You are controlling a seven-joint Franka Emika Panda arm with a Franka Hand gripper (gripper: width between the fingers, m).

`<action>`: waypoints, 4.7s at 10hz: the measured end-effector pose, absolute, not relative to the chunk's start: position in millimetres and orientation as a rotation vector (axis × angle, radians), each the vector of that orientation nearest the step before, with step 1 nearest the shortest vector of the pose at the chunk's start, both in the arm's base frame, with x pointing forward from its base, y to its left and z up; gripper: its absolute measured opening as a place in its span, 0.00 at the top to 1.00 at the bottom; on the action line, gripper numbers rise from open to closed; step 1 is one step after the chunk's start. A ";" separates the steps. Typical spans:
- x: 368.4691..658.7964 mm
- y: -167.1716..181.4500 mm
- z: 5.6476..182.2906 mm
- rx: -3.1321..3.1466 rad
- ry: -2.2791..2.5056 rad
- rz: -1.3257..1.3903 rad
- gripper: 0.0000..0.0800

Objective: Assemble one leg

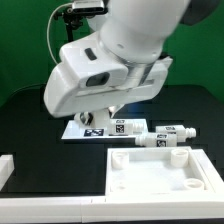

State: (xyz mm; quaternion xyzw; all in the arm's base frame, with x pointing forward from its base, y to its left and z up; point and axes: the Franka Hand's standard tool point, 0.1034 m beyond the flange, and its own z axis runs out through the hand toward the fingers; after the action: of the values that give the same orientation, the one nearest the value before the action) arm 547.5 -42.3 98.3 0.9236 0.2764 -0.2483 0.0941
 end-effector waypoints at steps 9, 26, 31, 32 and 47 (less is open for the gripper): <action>630.7 69.9 159.3 3.156 0.224 0.087 0.64; 620.3 116.2 95.5 2.978 0.215 0.988 0.64; 637.5 109.2 94.7 2.979 0.190 0.989 0.64; 638.4 110.5 91.6 2.979 0.193 0.988 0.64; 640.2 112.4 80.0 3.146 0.072 0.563 0.19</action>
Offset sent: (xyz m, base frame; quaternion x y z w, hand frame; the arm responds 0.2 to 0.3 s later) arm -0.0168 0.0652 0.0087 0.1081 0.0645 0.2172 0.9680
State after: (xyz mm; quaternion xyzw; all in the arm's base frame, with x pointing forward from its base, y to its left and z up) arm 640.2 112.4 80.0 0.9837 0.0225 0.1761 -0.0275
